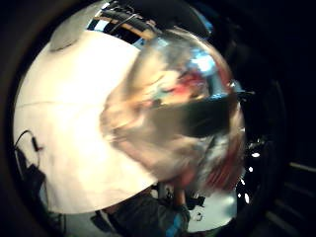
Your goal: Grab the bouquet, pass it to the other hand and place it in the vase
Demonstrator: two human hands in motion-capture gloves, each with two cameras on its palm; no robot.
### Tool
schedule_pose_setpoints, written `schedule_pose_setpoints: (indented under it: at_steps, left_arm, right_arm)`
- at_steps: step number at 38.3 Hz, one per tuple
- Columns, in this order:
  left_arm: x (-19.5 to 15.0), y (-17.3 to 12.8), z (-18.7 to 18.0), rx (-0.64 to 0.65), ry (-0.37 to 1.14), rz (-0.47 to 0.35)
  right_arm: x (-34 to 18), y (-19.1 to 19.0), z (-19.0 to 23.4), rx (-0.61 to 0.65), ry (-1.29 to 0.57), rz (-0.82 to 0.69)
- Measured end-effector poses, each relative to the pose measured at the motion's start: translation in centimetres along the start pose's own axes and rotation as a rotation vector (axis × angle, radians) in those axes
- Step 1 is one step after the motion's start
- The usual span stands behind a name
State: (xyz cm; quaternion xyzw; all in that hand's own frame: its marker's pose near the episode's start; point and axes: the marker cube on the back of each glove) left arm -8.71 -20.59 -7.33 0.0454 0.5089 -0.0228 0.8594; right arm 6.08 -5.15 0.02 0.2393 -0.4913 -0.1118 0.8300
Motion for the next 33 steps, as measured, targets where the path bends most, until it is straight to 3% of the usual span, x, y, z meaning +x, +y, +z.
schedule_pose_setpoints:
  at_steps: [3,7,10,20,33]
  left_arm:
    - [-0.8,0.6,-1.2,-0.020,-0.192,-0.072]
    - [-0.2,1.8,-3.3,0.014,-0.272,-0.053]
    - [0.3,2.4,-4.7,0.046,-0.212,-0.010]
    - [0.9,3.9,-7.2,0.133,0.078,0.107]
    - [2.7,6.4,-7.6,0.137,0.189,0.192]
  right_arm:
    - [-0.4,0.0,-0.1,0.002,0.026,0.001]
    - [-1.1,-0.2,0.3,0.000,-0.019,-0.019]
    - [-1.9,-0.4,0.7,-0.001,-0.078,-0.055]
    - [-2.0,-0.4,0.9,-0.007,0.032,-0.038]
    - [-3.4,-0.6,1.6,0.003,0.013,-0.077]
